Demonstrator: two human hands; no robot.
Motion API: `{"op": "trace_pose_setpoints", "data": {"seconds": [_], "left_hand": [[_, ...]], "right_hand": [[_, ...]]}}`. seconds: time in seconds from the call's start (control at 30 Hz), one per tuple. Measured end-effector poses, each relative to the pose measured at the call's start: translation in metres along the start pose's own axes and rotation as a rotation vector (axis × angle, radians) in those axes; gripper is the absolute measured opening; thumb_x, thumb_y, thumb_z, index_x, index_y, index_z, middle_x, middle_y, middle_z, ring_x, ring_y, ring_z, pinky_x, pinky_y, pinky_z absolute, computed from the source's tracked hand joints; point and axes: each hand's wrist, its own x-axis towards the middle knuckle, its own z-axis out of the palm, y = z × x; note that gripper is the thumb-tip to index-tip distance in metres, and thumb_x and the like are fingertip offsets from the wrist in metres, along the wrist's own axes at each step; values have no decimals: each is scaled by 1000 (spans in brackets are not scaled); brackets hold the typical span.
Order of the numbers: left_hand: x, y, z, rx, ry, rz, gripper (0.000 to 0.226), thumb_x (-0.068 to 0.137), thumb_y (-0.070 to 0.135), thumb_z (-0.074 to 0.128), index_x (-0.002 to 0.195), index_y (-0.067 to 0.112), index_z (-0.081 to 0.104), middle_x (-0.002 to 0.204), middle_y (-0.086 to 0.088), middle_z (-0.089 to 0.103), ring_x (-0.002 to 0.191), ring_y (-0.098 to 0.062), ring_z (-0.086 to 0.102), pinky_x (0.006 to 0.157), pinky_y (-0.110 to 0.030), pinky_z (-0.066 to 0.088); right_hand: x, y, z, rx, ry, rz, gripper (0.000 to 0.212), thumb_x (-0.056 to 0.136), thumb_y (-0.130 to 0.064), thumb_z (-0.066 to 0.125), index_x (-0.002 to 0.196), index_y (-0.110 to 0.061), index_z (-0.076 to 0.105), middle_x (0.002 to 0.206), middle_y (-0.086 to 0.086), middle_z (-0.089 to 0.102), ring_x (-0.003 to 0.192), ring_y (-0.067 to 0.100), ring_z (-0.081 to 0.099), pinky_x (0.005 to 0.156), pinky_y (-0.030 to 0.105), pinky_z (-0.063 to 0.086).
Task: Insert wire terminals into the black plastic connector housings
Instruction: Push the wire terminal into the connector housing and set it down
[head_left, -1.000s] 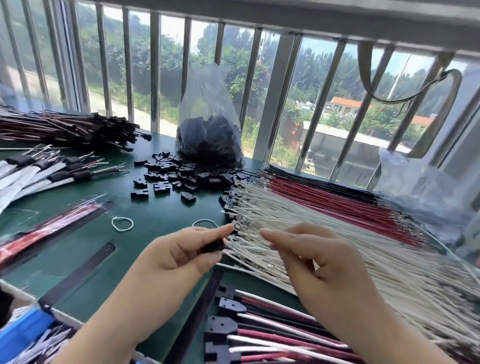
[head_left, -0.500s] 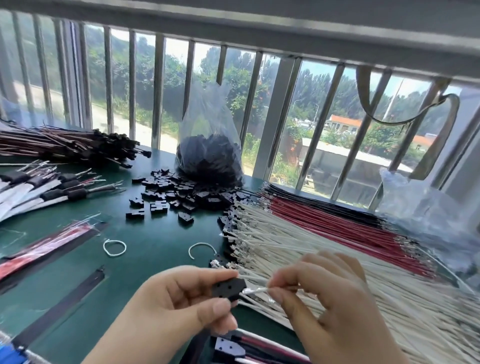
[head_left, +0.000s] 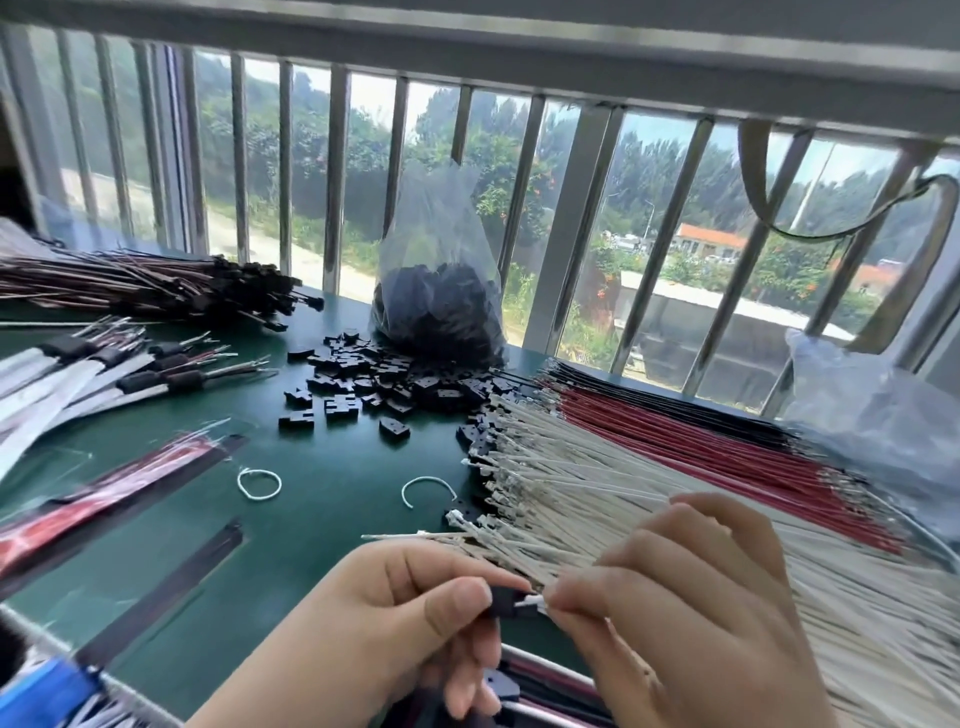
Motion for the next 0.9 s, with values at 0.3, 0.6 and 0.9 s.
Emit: {"op": "trace_pose_setpoints", "data": {"seconds": [0.3, 0.6, 0.9], "left_hand": [[-4, -9, 8, 223, 255, 128, 33, 60, 5, 74, 88, 22, 74, 75, -18, 73, 66, -26, 72, 62, -22, 55], [-8, -3, 3, 276, 222, 91, 23, 58, 21, 77, 80, 21, 71, 65, -16, 69, 56, -16, 63, 57, -20, 50], [-6, -3, -1, -82, 190, -49, 33, 62, -6, 61, 92, 1, 74, 85, -24, 70, 64, -27, 68, 50, -24, 52]], "right_hand": [[2, -1, -2, 405, -448, 446, 13, 71, -40, 72, 81, -41, 64, 74, -21, 64, 71, -2, 60, 65, 10, 46], [-3, 1, -1, 476, -531, 560, 16, 70, -47, 67, 82, -57, 62, 80, -34, 63, 78, -6, 61, 69, 17, 52], [-4, 1, -1, 473, -491, 528, 15, 70, -44, 66, 82, -52, 64, 78, -31, 64, 76, -6, 62, 65, 16, 51]]}}
